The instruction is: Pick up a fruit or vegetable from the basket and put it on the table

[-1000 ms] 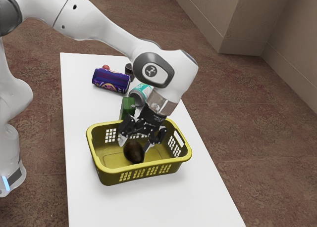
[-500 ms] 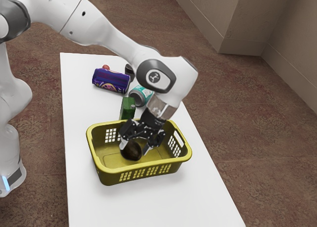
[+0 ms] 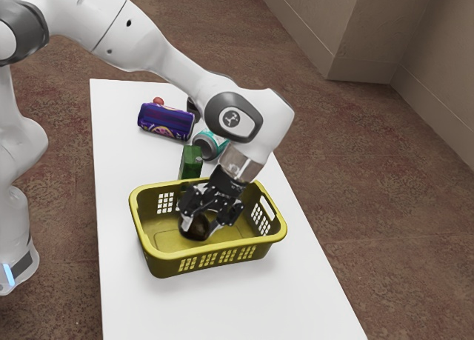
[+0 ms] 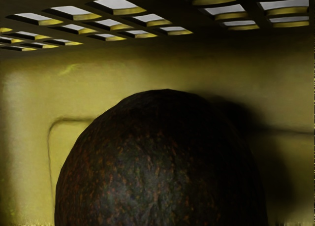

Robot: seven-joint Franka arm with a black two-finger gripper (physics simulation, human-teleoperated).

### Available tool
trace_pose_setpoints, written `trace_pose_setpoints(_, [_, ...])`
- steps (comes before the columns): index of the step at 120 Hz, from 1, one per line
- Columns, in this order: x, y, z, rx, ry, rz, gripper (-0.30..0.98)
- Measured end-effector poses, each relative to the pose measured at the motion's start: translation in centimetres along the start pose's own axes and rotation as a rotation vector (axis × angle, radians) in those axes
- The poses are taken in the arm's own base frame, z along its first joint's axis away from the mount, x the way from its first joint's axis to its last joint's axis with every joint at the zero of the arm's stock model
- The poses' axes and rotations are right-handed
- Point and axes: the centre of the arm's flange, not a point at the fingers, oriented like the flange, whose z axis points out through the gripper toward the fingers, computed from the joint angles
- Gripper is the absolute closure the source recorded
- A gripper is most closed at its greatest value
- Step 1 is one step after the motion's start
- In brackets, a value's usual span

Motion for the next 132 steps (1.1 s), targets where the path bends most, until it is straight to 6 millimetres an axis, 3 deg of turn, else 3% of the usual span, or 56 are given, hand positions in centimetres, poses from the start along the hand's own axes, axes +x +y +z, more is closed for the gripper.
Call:
trace_pose_setpoints(13, [-0.2,-0.2,-0.9,-0.004,-0.013,0.002,0.34])
trace_pose_setpoints(38, [-4.6,-3.2,-7.4,-0.043,-0.008,0.076,0.34])
trace_pose_setpoints(46, [-5.7,-4.3,-8.6,-0.035,0.006,0.096,0.34])
trace_pose_setpoints(53, [-6.1,-5.1,-9.3,-0.023,0.017,0.104,0.35])
trace_pose_setpoints(72, [-6.6,-8.3,-15.0,-0.042,0.052,0.132,0.34])
trace_pose_setpoints(80, [-6.2,-9.6,-16.4,-0.033,0.095,0.141,0.34])
trace_pose_setpoints(92, [-3.0,-9.6,-17.6,-0.006,0.158,0.115,0.34])
trace_pose_setpoints(117, [9.7,-7.7,-20.4,0.047,0.152,0.002,0.34])
trace_pose_setpoints(132, [15.0,-6.3,-19.0,0.089,0.167,0.021,0.34])
